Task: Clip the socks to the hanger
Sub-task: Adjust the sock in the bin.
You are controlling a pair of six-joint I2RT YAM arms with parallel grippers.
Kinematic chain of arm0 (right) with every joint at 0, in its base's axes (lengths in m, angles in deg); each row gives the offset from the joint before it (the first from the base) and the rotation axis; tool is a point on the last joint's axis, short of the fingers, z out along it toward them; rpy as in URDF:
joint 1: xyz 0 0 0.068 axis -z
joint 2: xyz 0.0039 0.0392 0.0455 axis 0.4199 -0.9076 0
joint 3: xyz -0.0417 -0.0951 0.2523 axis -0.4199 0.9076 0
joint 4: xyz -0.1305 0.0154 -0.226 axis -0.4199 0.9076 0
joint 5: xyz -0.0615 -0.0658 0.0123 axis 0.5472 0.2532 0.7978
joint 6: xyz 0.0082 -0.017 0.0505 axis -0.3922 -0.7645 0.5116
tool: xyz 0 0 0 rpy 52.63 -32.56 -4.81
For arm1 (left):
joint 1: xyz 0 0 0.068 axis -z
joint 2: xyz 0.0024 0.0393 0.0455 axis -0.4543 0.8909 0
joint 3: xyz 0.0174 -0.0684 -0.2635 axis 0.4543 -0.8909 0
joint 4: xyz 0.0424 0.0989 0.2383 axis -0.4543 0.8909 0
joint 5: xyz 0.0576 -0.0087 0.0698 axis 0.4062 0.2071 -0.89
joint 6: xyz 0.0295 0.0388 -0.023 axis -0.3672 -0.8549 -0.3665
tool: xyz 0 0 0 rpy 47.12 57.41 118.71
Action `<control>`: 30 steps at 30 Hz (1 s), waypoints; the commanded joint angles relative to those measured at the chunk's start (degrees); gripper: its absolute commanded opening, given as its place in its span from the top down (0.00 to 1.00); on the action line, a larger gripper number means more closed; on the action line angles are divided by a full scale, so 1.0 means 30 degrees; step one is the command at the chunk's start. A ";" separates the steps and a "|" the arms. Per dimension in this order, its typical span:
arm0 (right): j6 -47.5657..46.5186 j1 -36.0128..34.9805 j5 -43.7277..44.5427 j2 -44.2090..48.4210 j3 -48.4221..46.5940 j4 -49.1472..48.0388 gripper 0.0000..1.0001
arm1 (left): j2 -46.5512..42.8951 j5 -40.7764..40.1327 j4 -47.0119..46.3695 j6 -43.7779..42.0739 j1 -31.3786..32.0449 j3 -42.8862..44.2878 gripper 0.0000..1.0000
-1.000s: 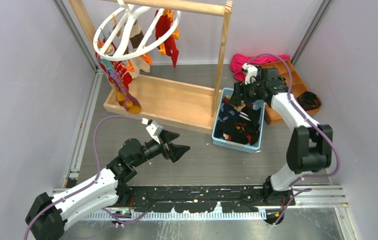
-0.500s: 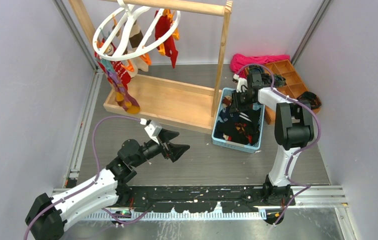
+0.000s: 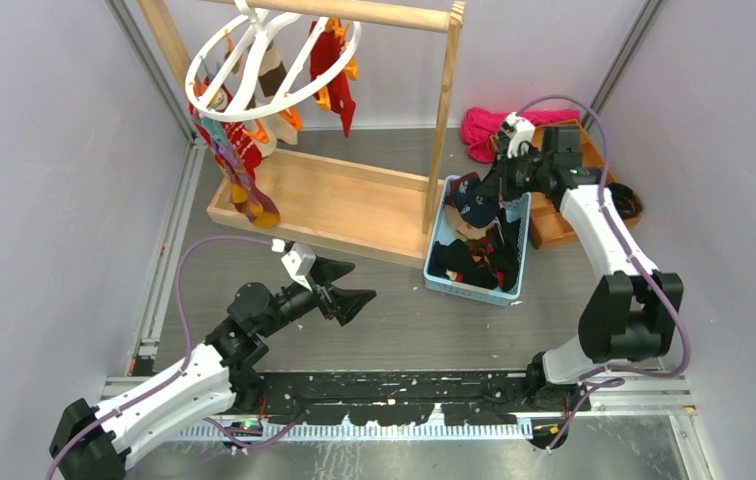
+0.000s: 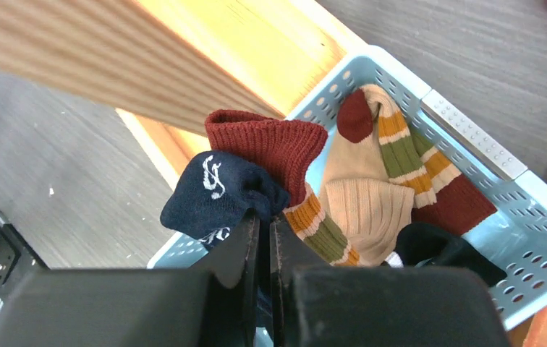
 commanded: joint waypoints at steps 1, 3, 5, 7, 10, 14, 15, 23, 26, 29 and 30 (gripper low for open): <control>-0.1281 0.0389 -0.2837 0.1424 0.0500 0.1051 0.96 | -0.0436 0.0008 -0.0347 0.0349 0.0051 0.0111 0.16; -0.1654 0.0675 -0.2873 0.1610 0.0790 0.1549 0.94 | -0.0442 0.0109 -0.0428 0.0527 0.0050 0.0111 0.16; -0.1852 0.1263 -0.3096 0.1484 0.1084 0.1856 0.93 | -0.0413 0.0204 -0.0481 0.0675 0.0032 0.0111 0.16; -0.1419 0.1746 -0.3090 0.1094 0.1310 0.1738 0.88 | -0.0353 0.0252 -0.0547 0.0778 0.0033 0.0086 0.16; -0.1135 0.1817 -0.1250 -0.0538 0.1045 0.2059 0.82 | -0.0202 0.0282 -0.0940 0.0942 0.0045 0.0025 0.16; -0.0515 0.1817 0.3016 -0.2486 0.0048 0.1742 0.62 | 0.0054 0.0489 -0.1170 0.1118 0.0056 0.0051 0.17; -0.0430 0.1817 0.4265 -0.2445 0.0141 0.1153 0.55 | 0.0059 0.0535 -0.1156 0.1205 0.0040 0.0030 0.17; -0.0898 0.1817 0.5918 0.0086 0.1695 -0.0772 0.69 | -0.0482 0.0213 -0.0938 0.1132 0.0043 -0.0285 0.17; -0.1129 0.1795 0.3994 0.0710 0.2025 -0.0832 0.70 | -0.0347 0.0357 -0.0879 0.1055 0.0046 -0.0191 0.16; -0.1472 0.1729 0.2785 0.1062 0.2027 -0.0685 0.60 | -0.0343 0.0413 -0.0903 0.1094 0.0039 -0.0208 0.17; -0.2019 0.1729 0.1846 0.1129 0.2003 -0.0378 0.51 | -0.0412 0.0412 -0.0879 0.1132 0.0067 -0.0247 0.17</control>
